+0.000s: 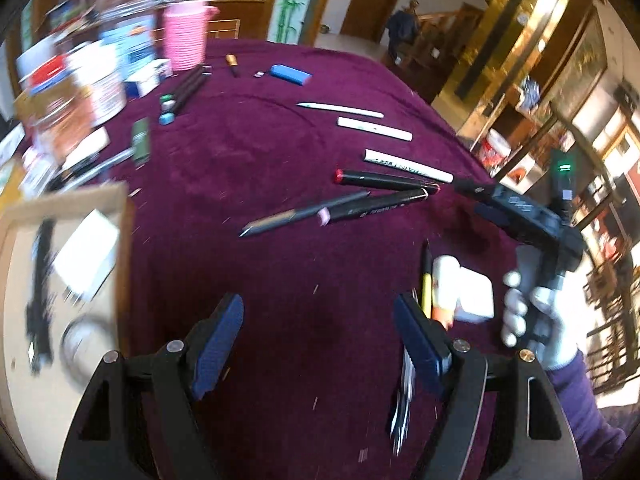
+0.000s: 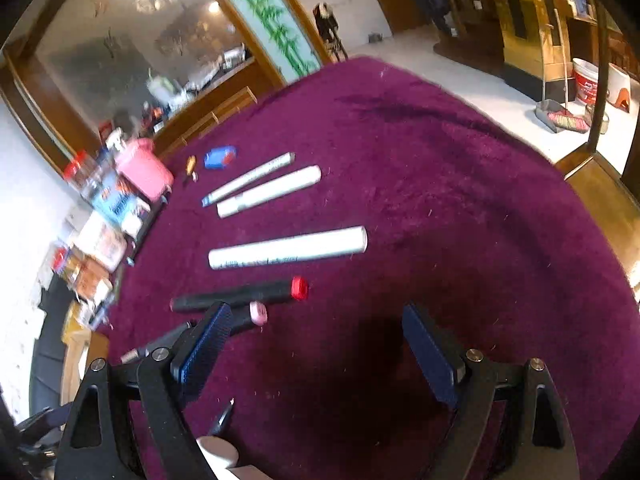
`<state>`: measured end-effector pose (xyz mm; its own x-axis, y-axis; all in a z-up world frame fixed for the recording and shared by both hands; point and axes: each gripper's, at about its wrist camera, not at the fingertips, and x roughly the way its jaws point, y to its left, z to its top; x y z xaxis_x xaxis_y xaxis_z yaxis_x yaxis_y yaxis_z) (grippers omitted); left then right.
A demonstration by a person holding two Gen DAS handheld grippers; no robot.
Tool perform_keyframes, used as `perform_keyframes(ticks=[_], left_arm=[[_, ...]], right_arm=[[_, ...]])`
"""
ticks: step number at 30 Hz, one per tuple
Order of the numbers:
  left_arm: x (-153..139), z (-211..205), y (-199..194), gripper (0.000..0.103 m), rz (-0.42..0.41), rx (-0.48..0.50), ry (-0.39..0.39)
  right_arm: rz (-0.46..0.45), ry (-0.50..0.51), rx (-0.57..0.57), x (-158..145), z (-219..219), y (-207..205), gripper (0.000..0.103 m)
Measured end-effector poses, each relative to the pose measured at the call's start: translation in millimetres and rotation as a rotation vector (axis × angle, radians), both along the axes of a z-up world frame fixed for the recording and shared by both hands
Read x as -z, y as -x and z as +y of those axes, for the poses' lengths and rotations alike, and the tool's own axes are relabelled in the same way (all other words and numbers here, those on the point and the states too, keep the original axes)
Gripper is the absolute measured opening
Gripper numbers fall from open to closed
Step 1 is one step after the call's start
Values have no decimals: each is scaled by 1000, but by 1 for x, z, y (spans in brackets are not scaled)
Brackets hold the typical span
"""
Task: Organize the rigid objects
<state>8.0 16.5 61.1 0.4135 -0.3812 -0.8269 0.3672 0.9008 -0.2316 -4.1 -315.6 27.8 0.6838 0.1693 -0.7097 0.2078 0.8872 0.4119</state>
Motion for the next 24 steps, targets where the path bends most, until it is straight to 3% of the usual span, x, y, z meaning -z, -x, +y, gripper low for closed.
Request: perform_keyframes(ticks=[2, 6, 9, 11, 13, 16, 21, 24], left_arm=[[10, -26, -18, 76, 5, 17, -37], [25, -79, -52, 76, 9, 115, -95], [32, -109, -70, 76, -81, 171, -211], [39, -113, -79, 76, -87, 154, -264], [53, -108, -84, 76, 27, 153, -224], [51, -111, -65, 76, 33, 210, -206], [44, -102, -37, 75, 169, 289, -22], [39, -88, -30, 75, 120, 262, -54]], right_arm=[[-9, 46, 33, -4, -4, 1, 90], [-9, 26, 38, -6, -7, 0, 90], [0, 18, 35, -6, -7, -1, 90], [5, 21, 37, -4, -8, -1, 90], [16, 11, 39, -1, -9, -2, 90], [38, -12, 27, 4, -7, -7, 90], [52, 5, 0, 7, 0, -7, 90], [53, 14, -1, 7, 1, -6, 90]])
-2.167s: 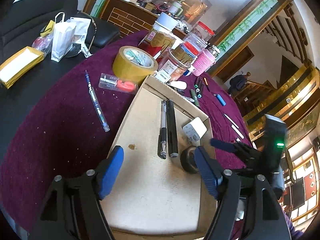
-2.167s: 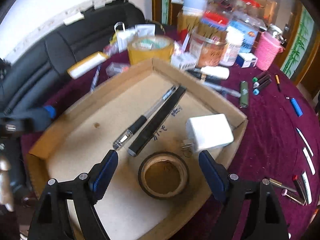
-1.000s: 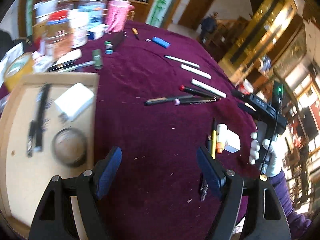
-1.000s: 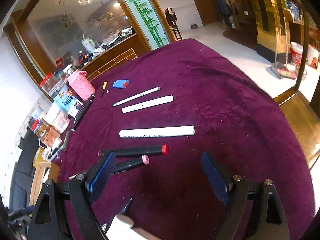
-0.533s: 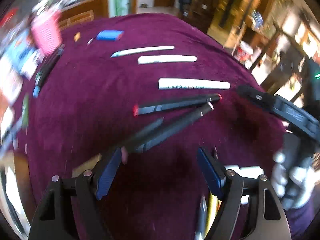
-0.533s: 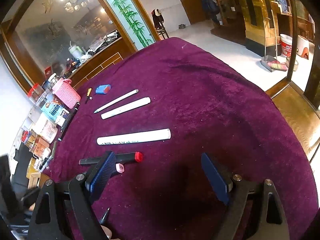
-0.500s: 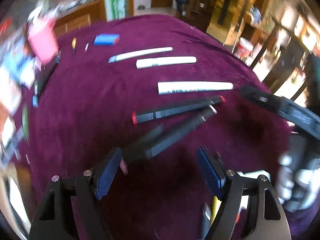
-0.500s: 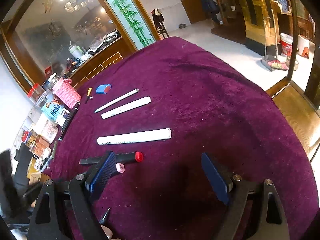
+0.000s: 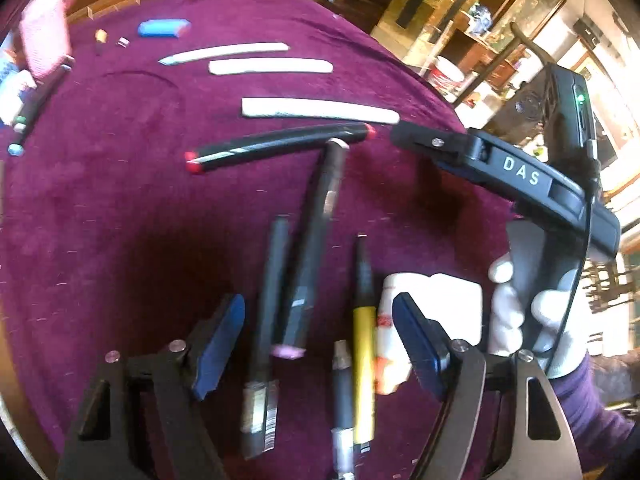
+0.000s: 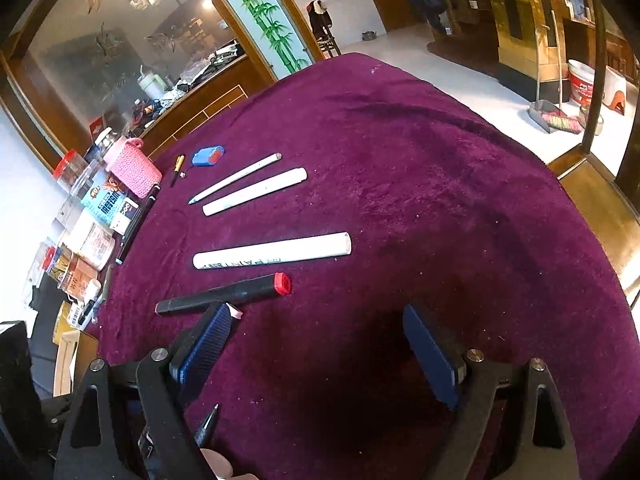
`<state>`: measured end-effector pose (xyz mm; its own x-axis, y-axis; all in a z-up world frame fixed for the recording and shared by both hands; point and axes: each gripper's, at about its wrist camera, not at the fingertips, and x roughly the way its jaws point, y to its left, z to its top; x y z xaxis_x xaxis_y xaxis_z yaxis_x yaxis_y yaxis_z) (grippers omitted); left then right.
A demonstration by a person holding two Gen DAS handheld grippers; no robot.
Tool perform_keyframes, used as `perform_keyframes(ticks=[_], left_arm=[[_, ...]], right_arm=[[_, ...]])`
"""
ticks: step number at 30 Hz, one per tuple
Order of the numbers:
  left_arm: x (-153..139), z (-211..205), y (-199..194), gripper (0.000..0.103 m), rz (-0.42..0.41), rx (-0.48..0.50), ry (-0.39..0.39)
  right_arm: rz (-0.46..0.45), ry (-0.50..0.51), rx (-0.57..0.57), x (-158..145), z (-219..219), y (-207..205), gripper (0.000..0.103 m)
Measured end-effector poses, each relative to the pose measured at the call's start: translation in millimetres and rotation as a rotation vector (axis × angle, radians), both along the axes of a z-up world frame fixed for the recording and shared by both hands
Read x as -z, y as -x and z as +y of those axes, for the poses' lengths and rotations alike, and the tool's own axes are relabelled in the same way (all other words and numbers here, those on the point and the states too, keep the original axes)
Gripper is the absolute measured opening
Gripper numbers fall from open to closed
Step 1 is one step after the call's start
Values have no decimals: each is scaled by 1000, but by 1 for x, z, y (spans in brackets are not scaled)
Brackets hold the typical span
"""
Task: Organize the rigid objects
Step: 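Move the left tool over the black pens lying on the cloth, then close the left tool on a black pen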
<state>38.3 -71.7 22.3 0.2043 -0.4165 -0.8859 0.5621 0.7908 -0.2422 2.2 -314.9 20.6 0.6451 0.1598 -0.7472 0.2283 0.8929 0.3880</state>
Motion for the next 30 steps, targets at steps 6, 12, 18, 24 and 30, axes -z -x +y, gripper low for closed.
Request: perform_keyframes(ticks=[6, 12, 18, 24, 30], left_arm=[[7, 22, 5, 44, -81, -38, -72], [4, 31, 19, 25, -102, -24, -97], [6, 33, 21, 27, -116, -38, -105], [5, 25, 40, 28, -137, 26, -109], [5, 43, 51, 25, -88, 15, -62]], right_arm=[[3, 32, -11, 1, 4, -1, 93], [3, 36, -13, 1, 5, -2, 94], [9, 59, -22, 1, 8, -3, 95], [8, 60, -25, 1, 8, -3, 96], [11, 63, -27, 1, 9, -4, 97]])
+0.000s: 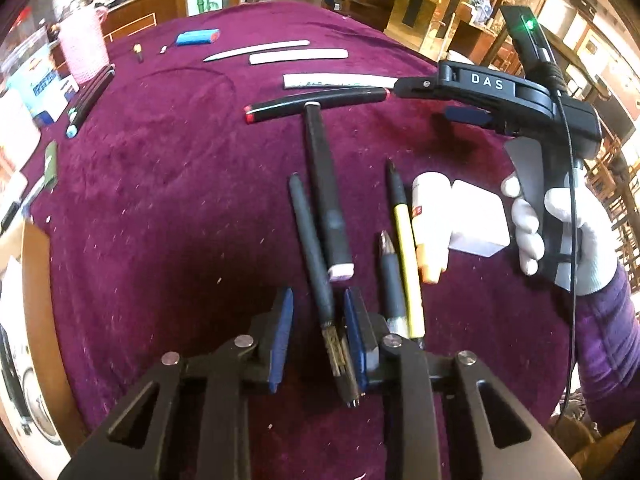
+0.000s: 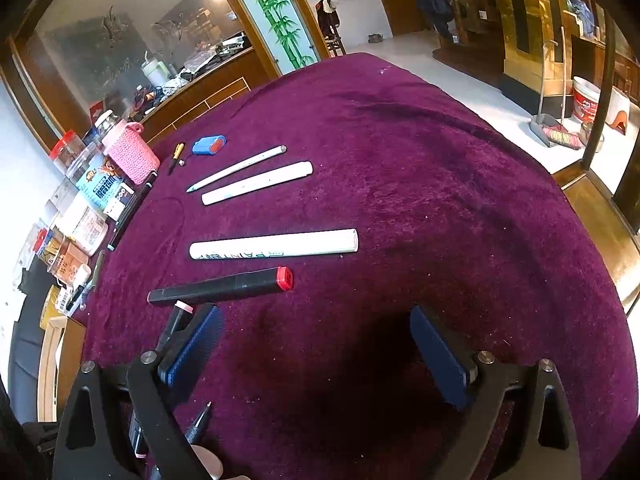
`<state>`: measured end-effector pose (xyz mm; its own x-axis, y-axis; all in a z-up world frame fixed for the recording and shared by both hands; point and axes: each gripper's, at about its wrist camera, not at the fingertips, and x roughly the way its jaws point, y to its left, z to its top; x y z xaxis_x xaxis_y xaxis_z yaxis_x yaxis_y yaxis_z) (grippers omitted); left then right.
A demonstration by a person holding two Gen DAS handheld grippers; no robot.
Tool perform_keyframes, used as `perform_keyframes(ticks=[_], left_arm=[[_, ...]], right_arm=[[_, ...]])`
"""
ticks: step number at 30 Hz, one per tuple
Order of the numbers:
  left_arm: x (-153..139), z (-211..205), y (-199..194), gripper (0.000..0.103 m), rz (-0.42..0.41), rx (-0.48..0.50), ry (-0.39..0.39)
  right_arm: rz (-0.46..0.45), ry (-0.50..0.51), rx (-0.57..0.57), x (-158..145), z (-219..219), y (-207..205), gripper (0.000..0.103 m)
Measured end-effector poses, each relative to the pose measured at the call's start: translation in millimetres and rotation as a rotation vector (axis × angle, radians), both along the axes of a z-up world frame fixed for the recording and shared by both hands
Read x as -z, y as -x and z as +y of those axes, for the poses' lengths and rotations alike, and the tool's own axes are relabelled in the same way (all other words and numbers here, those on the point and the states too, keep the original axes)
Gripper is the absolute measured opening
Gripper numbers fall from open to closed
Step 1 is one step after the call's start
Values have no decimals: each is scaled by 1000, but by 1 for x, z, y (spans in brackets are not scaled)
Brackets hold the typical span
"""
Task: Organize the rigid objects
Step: 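Close the left tool on a black pen, then lift the black pen with the left tool while the right tool grasps the pink-ended black marker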
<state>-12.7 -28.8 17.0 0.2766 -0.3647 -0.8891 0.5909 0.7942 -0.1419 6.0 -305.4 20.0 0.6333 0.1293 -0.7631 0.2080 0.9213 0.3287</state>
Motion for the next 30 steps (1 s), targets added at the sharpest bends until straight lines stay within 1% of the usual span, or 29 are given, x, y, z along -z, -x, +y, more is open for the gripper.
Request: perform_keyframes(ticks=[3, 8, 9, 11, 14, 16, 18, 20, 21, 24, 26, 29, 30], left_arm=[[0, 5, 2, 26, -4, 0, 5], [1, -3, 4, 28, -40, 10, -40], [1, -6, 4, 28, -55, 11, -55], [4, -18, 4, 28, -120, 14, -122], [4, -31, 7, 29, -188, 14, -173], [5, -34, 9, 27, -216, 12, -181], [6, -34, 14, 10, -218, 23, -161], [5, -35, 18, 9, -237, 23, -169], [4, -32, 19, 9, -228, 20, -151], [-5, -18, 23, 9, -188, -14, -61], [-16, 0, 29, 9, -162, -46, 34], [-31, 25, 44, 9, -167, -85, 138], [-36, 33, 49, 9, -170, -96, 161]], right_arm=[[-3, -5, 1, 0, 0, 0, 97], [-3, -6, 1, 0, 0, 0, 97], [-3, -7, 1, 0, 0, 1, 97], [-3, -6, 1, 1, 0, 1, 97], [-4, -7, 1, 1, 0, 1, 97], [-5, -9, 1, 1, 0, 1, 97], [-6, -10, 0, 0, 0, 1, 97], [-7, -10, -5, 0, 0, 0, 99], [-7, -9, -8, 0, 1, 0, 100], [-10, -7, -13, 1, 2, 0, 101], [-11, -4, -15, 1, 3, -1, 102], [-15, -8, -14, 1, 2, -1, 102], [-18, -12, -14, 1, 2, -1, 102]])
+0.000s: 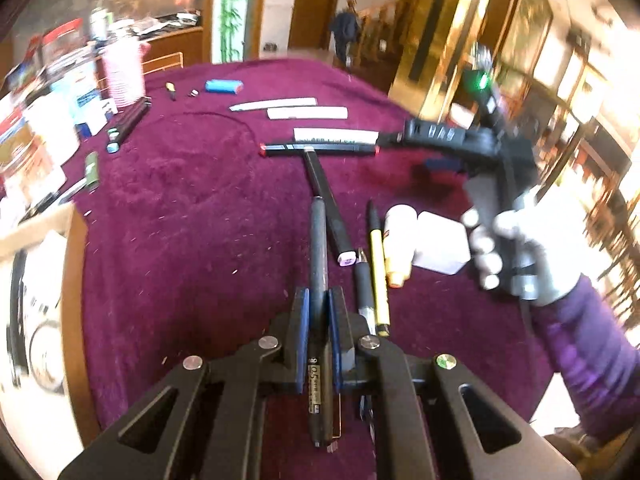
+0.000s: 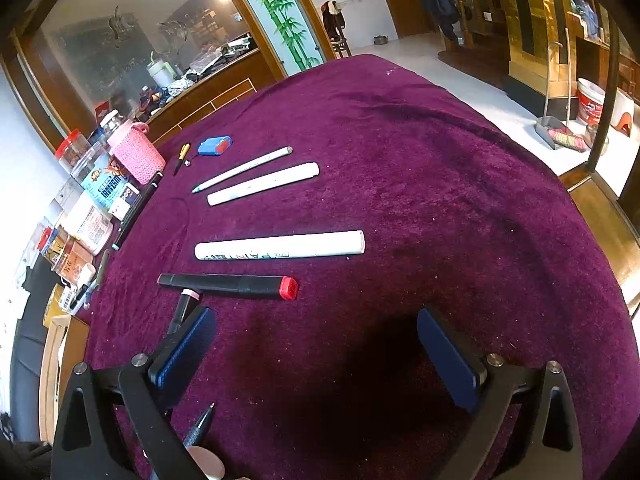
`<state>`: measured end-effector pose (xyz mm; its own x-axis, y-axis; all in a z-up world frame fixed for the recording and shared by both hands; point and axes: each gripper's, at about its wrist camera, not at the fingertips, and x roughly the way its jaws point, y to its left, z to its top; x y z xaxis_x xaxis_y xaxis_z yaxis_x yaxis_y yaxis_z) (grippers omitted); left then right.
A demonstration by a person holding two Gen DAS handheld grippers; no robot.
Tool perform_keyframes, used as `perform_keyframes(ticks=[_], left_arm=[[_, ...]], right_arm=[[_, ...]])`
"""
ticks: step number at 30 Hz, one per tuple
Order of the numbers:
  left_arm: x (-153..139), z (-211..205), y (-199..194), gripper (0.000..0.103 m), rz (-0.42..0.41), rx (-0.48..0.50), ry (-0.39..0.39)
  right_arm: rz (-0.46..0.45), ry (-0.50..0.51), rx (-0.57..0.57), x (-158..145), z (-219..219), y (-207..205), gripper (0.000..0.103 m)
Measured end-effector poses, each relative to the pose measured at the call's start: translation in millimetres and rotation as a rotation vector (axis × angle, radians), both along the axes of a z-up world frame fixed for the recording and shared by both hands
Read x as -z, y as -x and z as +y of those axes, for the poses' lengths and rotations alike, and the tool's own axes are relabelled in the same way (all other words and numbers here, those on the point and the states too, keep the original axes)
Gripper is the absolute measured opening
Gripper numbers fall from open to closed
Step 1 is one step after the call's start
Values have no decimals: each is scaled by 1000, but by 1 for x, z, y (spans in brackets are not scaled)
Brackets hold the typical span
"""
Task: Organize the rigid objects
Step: 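Lift the black pen with the left tool while the right tool grasps the pink-ended black marker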
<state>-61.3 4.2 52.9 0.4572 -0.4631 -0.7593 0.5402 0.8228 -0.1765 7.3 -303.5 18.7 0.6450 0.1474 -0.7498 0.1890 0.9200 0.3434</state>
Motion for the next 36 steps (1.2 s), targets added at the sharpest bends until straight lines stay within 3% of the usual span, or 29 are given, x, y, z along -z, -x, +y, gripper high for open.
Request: perform_keyframes(ticks=[7, 14, 18, 22, 24, 28, 30, 31, 32, 34, 36], left_arm=[[-21, 60, 24, 9, -17, -105, 89], [-31, 112, 45, 9, -39, -199, 145], [-25, 125, 46, 9, -21, -220, 176], [-21, 131, 47, 9, -10, -225, 206], [-20, 135, 50, 9, -9, -226, 217], [-20, 146, 54, 9, -11, -241, 233], [-20, 151, 55, 9, -13, -247, 241], [-20, 154, 56, 9, -14, -250, 245], [-19, 156, 56, 9, -15, -253, 248], [-19, 162, 56, 9, -13, -267, 261], [-19, 170, 54, 9, -5, -281, 279]], right_arm=[[-6, -6, 2, 0, 0, 0, 102], [112, 77, -62, -15, 17, -4, 102], [106, 101, -103, -41, 45, -2, 102], [155, 180, -186, -42, 96, -11, 101], [172, 224, -212, -35, 117, -15, 96], [249, 275, -247, -8, 148, -22, 63], [258, 311, -242, 0, 156, -19, 57], [246, 341, -244, 0, 161, -16, 45], [237, 338, -246, -1, 162, -15, 23], [219, 324, -259, -4, 165, -9, 16], [187, 323, -268, -10, 167, -2, 15]])
